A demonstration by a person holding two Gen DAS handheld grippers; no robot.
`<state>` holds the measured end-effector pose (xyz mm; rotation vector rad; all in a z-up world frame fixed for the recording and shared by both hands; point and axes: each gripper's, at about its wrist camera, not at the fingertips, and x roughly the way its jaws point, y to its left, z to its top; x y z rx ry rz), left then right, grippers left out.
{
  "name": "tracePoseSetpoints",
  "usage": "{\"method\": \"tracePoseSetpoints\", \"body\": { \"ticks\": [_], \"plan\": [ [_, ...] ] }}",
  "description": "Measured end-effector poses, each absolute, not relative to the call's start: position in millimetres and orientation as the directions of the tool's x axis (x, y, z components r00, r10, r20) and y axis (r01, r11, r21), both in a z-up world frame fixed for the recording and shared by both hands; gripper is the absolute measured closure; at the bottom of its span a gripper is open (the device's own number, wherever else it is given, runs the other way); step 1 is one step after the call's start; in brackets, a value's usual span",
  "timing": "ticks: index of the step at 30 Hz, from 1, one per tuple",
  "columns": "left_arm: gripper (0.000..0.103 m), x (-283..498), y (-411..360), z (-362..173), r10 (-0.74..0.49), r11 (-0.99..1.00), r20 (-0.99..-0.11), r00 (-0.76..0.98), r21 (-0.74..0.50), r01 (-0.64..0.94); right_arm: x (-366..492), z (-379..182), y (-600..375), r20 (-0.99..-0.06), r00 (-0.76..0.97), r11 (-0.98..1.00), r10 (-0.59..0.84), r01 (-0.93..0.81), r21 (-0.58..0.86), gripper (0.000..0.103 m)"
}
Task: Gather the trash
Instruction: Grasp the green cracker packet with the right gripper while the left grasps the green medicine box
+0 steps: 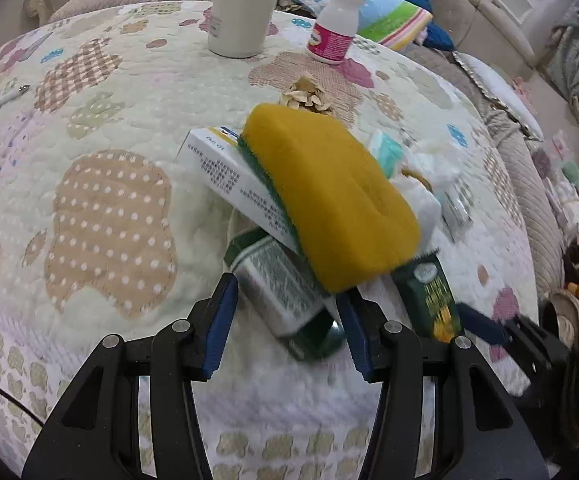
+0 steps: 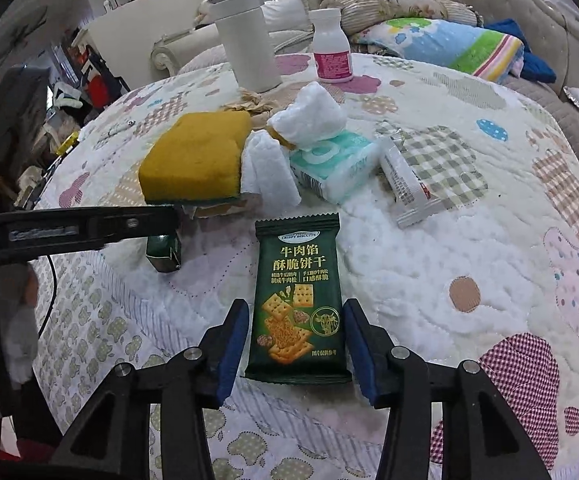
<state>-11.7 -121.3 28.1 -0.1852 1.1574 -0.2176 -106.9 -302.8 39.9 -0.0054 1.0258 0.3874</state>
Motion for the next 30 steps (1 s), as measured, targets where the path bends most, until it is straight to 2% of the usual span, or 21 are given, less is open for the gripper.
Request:
{"method": "tracePoseSetpoints", "body": {
  "ticks": [5,6,7,11,14,19,22,30],
  "plan": [
    [0.055,-5.5,-122.4,24.5,-0.244,0.970,-0.887,0.391,-0.227,0.090,-99.3,39.1,-298.2,-0.830,0.470,0.937,0.302,-0.308,0.167,0.055],
    [0.057,-7.7,-121.5,24.2,-0.250,0.968,-0.886,0.390,-0.229,0.100,-97.8,38.9,-296.8,-0.829,0.474,0.938,0.298,-0.308,0.161,0.055],
    [0.064,-10.4,-120.3,23.8,-0.258,0.966,-0.887,0.384,-0.231,0.117,-96.3,38.4,-294.5,-0.827,0.481,0.939,0.291,-0.309,0.151,0.055],
    [0.073,-23.3,-112.3,23.9,-0.304,0.952,-0.880,0.366,-0.270,0.142,-98.8,36.3,-284.3,-0.820,0.516,0.938,0.250,-0.337,0.074,0.055],
    [0.078,-37.3,-109.8,28.2,-0.322,0.946,-0.881,0.346,-0.282,0.160,-106.4,36.3,-284.4,-0.820,0.523,0.934,0.232,-0.354,0.038,0.064],
    [0.080,-66.0,-115.6,37.4,-0.366,0.926,-0.872,0.325,-0.307,0.221,-128.2,46.0,-305.2,-0.811,0.531,0.937,0.247,-0.343,0.060,0.064],
    [0.080,-79.0,-123.4,44.0,-0.393,0.914,-0.861,0.323,-0.326,0.242,-141.5,52.4,-324.5,-0.796,0.533,0.939,0.287,-0.322,0.122,0.064],
    [0.081,-95.6,-175.9,62.3,-0.440,0.883,-0.837,0.325,-0.338,0.324,-164.7,64.2,-358.9,-0.784,0.563,0.957,0.262,-0.255,0.137,0.064]
  ]
}}
